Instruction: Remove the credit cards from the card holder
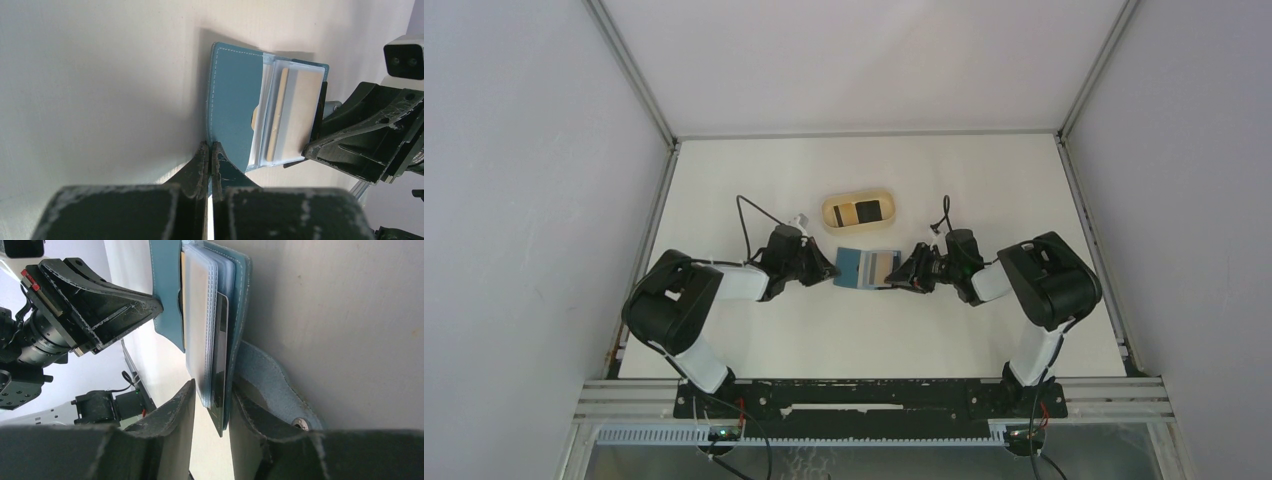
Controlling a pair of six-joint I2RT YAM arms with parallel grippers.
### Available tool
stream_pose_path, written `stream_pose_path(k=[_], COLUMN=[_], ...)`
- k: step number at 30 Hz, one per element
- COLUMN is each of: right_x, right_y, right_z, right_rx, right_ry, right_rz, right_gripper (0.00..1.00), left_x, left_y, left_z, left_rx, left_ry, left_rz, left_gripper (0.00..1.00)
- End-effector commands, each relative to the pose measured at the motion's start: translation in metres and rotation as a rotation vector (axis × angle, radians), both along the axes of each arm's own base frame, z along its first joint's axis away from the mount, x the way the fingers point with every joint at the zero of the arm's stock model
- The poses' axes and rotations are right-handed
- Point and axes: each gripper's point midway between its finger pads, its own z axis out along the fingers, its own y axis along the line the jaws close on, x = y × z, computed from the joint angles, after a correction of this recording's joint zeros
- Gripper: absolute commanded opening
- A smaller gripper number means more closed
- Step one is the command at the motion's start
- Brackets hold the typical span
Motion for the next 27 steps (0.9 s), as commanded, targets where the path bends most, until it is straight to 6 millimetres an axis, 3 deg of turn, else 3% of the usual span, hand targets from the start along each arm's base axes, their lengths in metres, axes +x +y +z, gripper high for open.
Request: stream_pose_path(k=[1, 5, 12, 27], right_x=[-0.005, -0.004, -0.002, -0.01], right_y=[-0.009, -0.02, -0.036, -0.06], right_z=[-0.01, -0.013, -0.017, -0.023], right_rx=[-0.038, -0.053, -0.065, -0.103], right_ry=[0.026, 0.028, 0.031, 0.056], right_rz=[-0.017, -0.033, -0.052, -0.067], right_gripper=[0.38, 0.32, 0.1, 0.19], left_x=[-0.019, -0.019, -0.017, -0.014], left_y=[0.018, 0.018, 0.017, 0.018], left_z=[-0.028, -0.028, -0.028, -0.029], left_rx=[0.093, 0.095, 0.097, 0.11], left_ry=[0.075, 0.076, 0.077, 0.082], left_rz=[0.004, 0.002, 0.001, -0.002], left_gripper=[0.0, 0.0, 0.0, 0.0])
